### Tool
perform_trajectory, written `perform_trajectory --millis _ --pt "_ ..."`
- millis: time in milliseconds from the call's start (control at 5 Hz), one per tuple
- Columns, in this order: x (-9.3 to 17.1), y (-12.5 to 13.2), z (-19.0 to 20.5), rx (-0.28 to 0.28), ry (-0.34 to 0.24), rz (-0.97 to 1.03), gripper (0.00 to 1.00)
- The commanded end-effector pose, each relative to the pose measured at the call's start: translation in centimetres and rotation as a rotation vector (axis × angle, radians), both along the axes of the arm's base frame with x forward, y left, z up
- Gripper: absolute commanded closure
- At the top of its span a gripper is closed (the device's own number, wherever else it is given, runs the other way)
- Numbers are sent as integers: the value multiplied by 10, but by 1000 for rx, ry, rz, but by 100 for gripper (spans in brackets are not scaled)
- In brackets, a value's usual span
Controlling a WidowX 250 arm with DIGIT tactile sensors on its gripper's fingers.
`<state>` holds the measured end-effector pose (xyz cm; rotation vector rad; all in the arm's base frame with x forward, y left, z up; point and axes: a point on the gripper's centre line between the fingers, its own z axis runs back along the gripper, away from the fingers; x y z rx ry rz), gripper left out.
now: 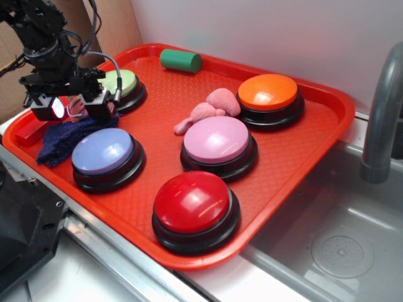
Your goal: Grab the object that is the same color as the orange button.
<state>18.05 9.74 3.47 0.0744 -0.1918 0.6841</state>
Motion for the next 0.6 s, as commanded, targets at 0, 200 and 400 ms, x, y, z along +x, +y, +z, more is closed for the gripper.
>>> perform_trajectory --millis 0,200,400 --pt "10 10 6 30 -42 9 100" --pt "12 6 8 28 -8 -5 100" --pt "14 1 11 66 -8 -17 100"
